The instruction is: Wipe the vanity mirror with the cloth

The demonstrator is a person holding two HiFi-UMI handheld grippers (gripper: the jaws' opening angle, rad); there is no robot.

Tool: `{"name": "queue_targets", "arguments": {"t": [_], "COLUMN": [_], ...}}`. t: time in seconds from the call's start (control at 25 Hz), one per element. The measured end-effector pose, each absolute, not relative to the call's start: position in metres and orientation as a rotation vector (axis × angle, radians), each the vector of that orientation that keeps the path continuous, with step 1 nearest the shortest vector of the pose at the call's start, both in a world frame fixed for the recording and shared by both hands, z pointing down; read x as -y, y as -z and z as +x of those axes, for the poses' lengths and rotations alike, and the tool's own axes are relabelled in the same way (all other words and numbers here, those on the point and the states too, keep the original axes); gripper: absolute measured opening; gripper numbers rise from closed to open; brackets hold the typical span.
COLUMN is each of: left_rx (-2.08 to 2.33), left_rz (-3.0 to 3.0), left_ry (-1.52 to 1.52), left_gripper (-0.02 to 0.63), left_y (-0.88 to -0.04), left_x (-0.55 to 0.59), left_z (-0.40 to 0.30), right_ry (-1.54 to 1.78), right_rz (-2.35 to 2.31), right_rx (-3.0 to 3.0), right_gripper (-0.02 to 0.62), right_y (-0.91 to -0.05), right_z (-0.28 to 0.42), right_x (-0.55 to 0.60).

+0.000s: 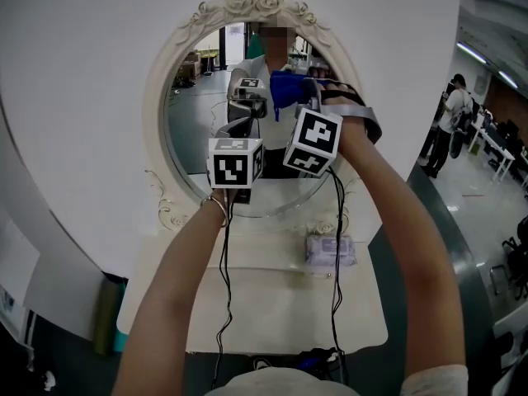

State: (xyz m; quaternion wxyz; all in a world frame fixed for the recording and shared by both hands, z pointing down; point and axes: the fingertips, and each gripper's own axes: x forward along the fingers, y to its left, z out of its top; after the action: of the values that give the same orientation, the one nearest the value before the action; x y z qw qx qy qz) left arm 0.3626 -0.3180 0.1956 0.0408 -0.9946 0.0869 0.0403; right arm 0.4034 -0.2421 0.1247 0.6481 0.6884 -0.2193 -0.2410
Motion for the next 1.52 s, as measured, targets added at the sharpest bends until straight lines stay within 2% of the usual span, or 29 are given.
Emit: {"name": "queue_targets", "arguments": {"t": [0.68, 1.52], "left_rx": [-0.262, -0.239], "left_rz": [-3.121, -3.140], "left_ry": [0.175, 0.548], "left_gripper": [0.005, 0.005], "left_y": [-0.330, -0.494], "left_x": [0.310, 0.311], "left_z": [0.356, 0.327], "right_ry": [0.404, 0.172], "right_rz": [1.636, 1.679], "right_rx": [0.590, 0.837], "right_gripper": [0.066, 0.066], "right_y": [-0.244, -0.419], "right_z": [0.416, 0.398], "right_x": [0.221, 0.245]}}
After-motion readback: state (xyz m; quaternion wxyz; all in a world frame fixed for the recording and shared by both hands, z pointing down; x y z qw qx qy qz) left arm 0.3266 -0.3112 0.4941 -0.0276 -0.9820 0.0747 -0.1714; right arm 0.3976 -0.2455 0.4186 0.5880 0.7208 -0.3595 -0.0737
